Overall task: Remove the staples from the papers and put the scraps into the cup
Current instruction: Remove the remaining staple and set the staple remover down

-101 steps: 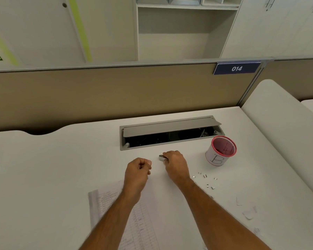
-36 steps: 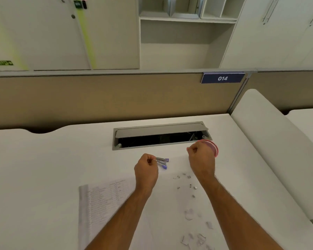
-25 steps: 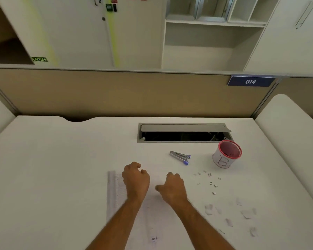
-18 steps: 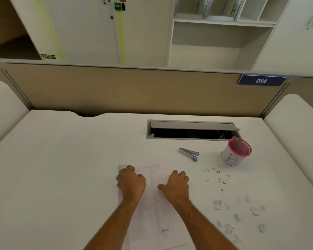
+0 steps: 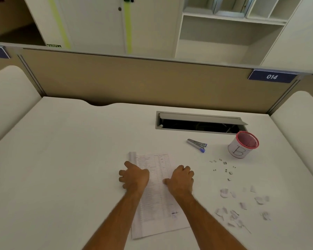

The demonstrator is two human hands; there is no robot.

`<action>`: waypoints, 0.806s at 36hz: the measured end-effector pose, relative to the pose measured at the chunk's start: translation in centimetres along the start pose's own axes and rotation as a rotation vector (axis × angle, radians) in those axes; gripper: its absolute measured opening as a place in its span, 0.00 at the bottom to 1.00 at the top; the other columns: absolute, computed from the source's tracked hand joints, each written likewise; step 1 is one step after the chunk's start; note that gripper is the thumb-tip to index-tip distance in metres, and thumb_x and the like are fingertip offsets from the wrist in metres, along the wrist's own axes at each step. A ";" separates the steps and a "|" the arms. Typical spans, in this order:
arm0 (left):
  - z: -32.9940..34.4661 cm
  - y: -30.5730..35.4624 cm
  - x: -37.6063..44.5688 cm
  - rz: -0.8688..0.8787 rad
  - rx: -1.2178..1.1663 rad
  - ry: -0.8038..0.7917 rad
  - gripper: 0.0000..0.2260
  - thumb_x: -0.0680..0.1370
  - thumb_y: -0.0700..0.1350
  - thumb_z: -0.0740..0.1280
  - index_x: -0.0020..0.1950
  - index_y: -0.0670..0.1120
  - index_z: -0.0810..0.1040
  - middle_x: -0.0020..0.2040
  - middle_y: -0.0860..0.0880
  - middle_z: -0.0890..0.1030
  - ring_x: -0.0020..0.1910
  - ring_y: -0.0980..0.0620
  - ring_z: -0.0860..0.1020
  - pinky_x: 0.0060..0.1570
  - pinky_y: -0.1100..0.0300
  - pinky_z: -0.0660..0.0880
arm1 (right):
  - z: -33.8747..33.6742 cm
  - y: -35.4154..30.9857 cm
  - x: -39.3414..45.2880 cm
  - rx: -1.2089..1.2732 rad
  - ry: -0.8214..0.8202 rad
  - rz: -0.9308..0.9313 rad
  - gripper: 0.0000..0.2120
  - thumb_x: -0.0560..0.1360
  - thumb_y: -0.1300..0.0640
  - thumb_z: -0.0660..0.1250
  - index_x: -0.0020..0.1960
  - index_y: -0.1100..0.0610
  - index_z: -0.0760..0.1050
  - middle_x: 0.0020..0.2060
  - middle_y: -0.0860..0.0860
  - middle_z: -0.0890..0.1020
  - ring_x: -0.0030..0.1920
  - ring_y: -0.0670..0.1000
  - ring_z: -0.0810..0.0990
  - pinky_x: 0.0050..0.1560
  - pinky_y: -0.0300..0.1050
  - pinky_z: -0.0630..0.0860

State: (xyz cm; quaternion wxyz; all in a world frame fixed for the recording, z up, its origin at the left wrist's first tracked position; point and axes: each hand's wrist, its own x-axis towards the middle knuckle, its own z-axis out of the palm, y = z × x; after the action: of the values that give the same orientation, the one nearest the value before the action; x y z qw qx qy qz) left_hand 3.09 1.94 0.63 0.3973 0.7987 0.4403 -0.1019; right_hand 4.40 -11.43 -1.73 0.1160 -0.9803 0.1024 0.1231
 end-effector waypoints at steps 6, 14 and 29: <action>-1.0 -0.5 1.1 -0.065 -0.486 -0.192 0.35 0.72 0.40 0.77 0.72 0.37 0.62 0.64 0.39 0.75 0.53 0.43 0.78 0.44 0.56 0.77 | 0.1 0.1 -0.2 0.021 -0.025 0.022 0.40 0.70 0.37 0.73 0.71 0.60 0.65 0.66 0.56 0.70 0.66 0.56 0.69 0.64 0.50 0.72; -2.6 -2.1 0.9 0.273 -0.591 -0.314 0.11 0.78 0.35 0.68 0.49 0.51 0.84 0.47 0.50 0.87 0.45 0.51 0.85 0.35 0.64 0.80 | -0.7 2.2 0.9 0.463 -0.083 0.057 0.47 0.63 0.39 0.79 0.73 0.58 0.63 0.66 0.56 0.68 0.69 0.58 0.66 0.68 0.56 0.70; -6.4 3.9 -2.4 0.796 -0.702 -0.221 0.14 0.82 0.46 0.66 0.67 0.57 0.76 0.54 0.63 0.82 0.55 0.64 0.81 0.44 0.71 0.79 | -11.9 4.0 0.4 1.329 0.004 -0.334 0.12 0.76 0.60 0.72 0.59 0.54 0.81 0.52 0.51 0.86 0.52 0.56 0.85 0.53 0.59 0.82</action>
State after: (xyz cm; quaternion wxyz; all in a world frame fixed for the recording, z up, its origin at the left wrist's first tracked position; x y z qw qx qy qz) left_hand 3.55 3.91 8.20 0.6923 0.7074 0.0667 0.1264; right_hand 6.44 -18.36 8.55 0.7101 -0.7039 0.0037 0.0127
